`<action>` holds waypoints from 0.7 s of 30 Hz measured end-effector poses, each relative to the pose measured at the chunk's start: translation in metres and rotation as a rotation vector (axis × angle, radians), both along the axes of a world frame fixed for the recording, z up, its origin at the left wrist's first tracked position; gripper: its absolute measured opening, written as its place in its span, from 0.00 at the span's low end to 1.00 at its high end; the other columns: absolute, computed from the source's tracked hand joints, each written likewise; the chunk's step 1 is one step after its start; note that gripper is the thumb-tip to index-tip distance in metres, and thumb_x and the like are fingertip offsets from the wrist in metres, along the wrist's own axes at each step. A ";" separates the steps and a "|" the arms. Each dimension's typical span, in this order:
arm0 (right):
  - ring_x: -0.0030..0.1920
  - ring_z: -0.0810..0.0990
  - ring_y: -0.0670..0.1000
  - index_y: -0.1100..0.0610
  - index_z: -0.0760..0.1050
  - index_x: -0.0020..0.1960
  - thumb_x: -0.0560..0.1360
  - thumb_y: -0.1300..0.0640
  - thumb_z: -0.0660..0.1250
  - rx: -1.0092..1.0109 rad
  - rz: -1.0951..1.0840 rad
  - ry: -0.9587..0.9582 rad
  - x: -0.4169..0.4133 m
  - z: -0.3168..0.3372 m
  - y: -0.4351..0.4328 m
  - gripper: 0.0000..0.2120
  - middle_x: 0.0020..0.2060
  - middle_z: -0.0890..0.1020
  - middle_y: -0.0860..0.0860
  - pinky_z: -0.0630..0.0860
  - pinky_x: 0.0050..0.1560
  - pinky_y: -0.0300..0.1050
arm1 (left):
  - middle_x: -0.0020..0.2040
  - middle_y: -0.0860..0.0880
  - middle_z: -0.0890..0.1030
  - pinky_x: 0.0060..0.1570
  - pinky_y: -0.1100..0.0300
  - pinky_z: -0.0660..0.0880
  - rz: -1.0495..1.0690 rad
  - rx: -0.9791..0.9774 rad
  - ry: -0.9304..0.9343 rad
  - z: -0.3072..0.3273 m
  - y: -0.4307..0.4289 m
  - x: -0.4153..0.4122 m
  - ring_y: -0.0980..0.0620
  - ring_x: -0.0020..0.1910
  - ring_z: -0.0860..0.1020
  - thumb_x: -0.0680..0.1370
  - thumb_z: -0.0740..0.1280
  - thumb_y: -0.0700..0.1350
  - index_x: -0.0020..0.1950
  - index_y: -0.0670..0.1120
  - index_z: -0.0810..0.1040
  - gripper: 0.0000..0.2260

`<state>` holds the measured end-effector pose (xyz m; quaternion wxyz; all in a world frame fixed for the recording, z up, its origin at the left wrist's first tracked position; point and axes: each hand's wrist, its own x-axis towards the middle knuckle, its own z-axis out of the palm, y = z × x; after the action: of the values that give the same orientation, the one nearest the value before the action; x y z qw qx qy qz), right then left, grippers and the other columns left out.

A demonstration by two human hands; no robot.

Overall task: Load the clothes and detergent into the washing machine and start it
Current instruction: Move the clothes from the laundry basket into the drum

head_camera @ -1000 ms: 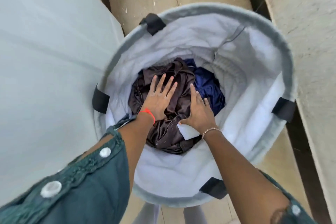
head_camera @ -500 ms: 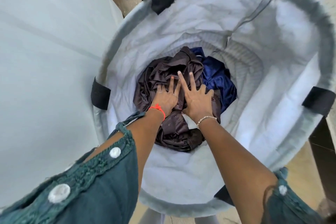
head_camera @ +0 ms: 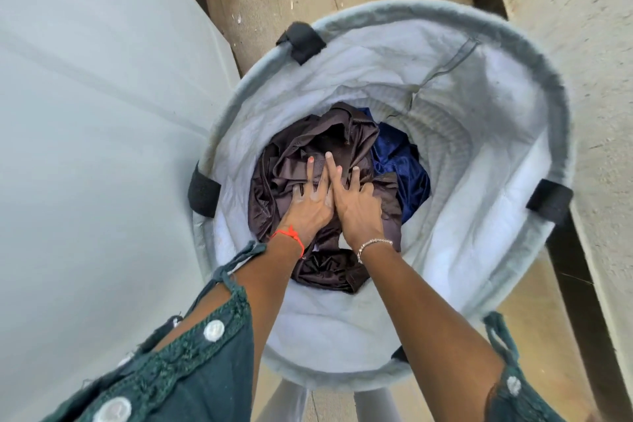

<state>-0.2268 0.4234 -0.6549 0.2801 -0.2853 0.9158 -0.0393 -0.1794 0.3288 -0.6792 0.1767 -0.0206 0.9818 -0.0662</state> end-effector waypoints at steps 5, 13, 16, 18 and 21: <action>0.37 0.79 0.59 0.49 0.58 0.74 0.62 0.70 0.72 -0.059 -0.024 0.226 0.001 0.066 0.010 0.46 0.61 0.75 0.67 0.75 0.25 0.47 | 0.70 0.41 0.70 0.43 0.51 0.81 0.031 0.045 0.136 0.072 0.009 -0.008 0.37 0.67 0.70 0.75 0.51 0.39 0.73 0.38 0.58 0.26; 0.42 0.79 0.58 0.55 0.48 0.76 0.66 0.67 0.70 -0.043 -0.172 0.261 0.000 0.228 0.030 0.46 0.66 0.71 0.65 0.78 0.34 0.52 | 0.74 0.42 0.64 0.56 0.45 0.75 0.129 0.150 0.213 0.242 0.036 -0.023 0.36 0.70 0.64 0.73 0.48 0.38 0.75 0.40 0.47 0.30; 0.41 0.79 0.58 0.56 0.49 0.76 0.65 0.67 0.71 -0.076 -0.191 0.284 0.003 0.295 0.036 0.46 0.66 0.72 0.64 0.78 0.33 0.52 | 0.73 0.43 0.65 0.56 0.47 0.76 0.141 0.110 0.244 0.305 0.042 -0.021 0.37 0.70 0.65 0.74 0.56 0.40 0.76 0.38 0.46 0.33; 0.37 0.79 0.57 0.57 0.54 0.74 0.63 0.67 0.73 -0.110 -0.196 0.316 0.006 0.339 0.037 0.45 0.61 0.76 0.64 0.77 0.28 0.49 | 0.73 0.45 0.67 0.54 0.50 0.77 0.151 0.088 0.277 0.343 0.044 -0.018 0.39 0.70 0.67 0.74 0.50 0.41 0.76 0.38 0.40 0.32; 0.35 0.79 0.58 0.57 0.55 0.73 0.60 0.68 0.75 -0.150 -0.179 0.349 0.016 0.404 0.039 0.47 0.59 0.77 0.65 0.77 0.27 0.49 | 0.73 0.45 0.66 0.54 0.51 0.77 0.120 0.034 0.350 0.404 0.044 -0.008 0.39 0.70 0.66 0.74 0.47 0.40 0.76 0.38 0.40 0.31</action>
<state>-0.2113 0.4626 -0.2507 0.0906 -0.2253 0.9666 -0.0823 -0.1877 0.3733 -0.2752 0.0072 -0.0874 0.9956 -0.0342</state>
